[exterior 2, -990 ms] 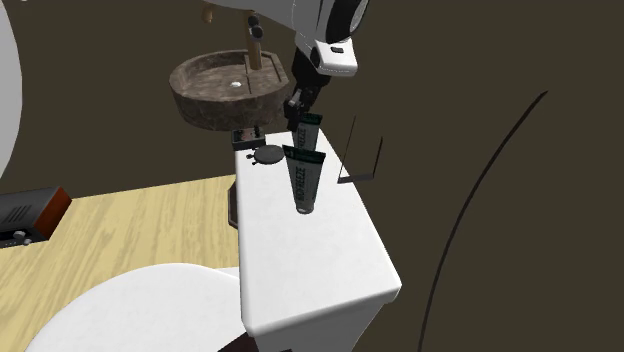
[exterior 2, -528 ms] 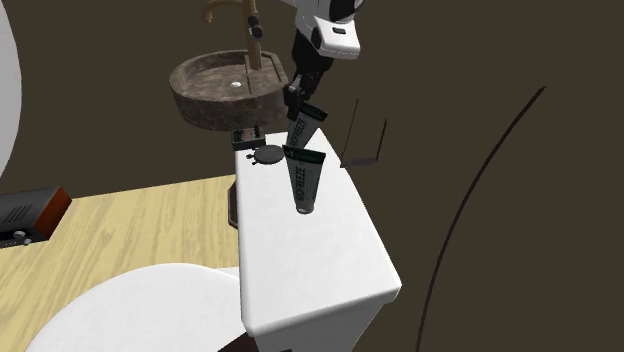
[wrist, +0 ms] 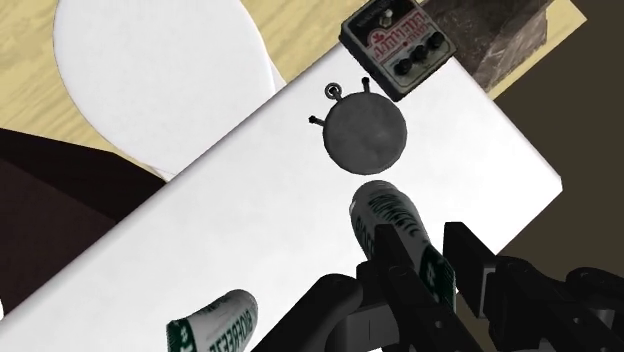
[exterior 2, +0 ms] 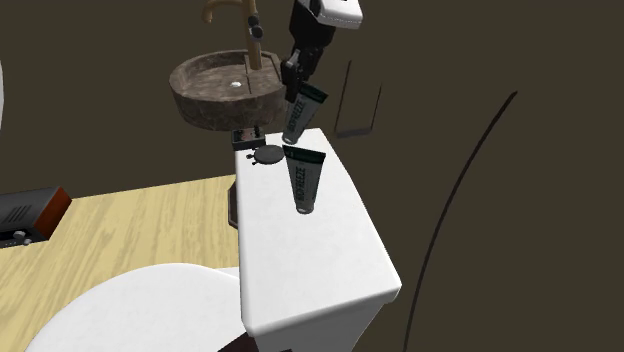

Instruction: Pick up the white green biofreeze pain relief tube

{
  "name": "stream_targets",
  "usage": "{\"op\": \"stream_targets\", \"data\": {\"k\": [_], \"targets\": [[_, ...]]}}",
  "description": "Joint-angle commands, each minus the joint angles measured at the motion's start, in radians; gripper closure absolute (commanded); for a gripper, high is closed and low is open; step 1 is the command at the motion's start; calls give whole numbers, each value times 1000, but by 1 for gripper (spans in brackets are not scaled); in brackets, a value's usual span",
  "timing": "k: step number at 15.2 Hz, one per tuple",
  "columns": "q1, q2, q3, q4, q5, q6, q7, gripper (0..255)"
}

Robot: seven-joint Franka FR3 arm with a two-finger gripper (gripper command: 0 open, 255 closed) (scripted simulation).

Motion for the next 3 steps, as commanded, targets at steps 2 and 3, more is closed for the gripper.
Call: {"op": "stream_targets", "data": {"k": [2, 3], "targets": [[3, 6, 0, 36, -6, -30, 9, 255], [3, 7, 0, 36, -6, -30, 9, 255]]}}
